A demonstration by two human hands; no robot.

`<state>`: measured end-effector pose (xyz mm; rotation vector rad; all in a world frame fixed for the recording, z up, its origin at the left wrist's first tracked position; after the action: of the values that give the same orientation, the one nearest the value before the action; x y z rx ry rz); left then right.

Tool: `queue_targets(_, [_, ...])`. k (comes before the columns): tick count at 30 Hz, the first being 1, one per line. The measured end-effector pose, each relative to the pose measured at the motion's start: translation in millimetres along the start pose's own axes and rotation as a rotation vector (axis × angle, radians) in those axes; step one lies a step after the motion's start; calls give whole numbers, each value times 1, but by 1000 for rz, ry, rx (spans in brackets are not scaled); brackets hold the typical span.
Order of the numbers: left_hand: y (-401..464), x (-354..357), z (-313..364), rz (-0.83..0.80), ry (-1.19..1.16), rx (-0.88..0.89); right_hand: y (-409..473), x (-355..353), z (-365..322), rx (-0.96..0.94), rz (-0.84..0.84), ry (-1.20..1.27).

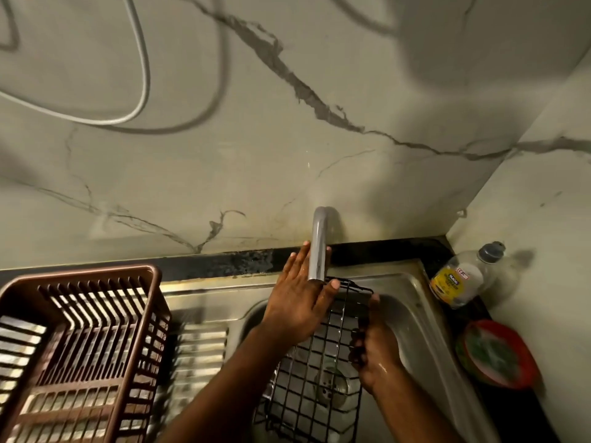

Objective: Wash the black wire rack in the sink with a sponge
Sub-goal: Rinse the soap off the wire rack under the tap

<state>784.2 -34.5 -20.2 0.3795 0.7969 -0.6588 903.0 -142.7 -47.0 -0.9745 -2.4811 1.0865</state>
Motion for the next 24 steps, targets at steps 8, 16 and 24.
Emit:
queue_targets(8, [-54,14,11,-94,98,50,15,-2,-40,-3,70,49])
queue_targets(16, [-118,18,-13,151,-375,-39,22,-12,-50,-45,-46,28])
queue_targets(24, [-79,-9,-16,90,-1277,-882,16,-3,-31,31,-124,-97])
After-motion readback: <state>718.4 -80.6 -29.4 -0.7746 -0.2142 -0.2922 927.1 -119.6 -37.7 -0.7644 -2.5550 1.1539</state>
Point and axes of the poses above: each hand's wrist, its own y-axis towards the middle knuckle, its own x-axis out of the palm, z = x × y, the point moved 1 cm from there along y, towards the middle knuckle, and after that the axes turned 11 degrees about -y, right-handed, at the moved point
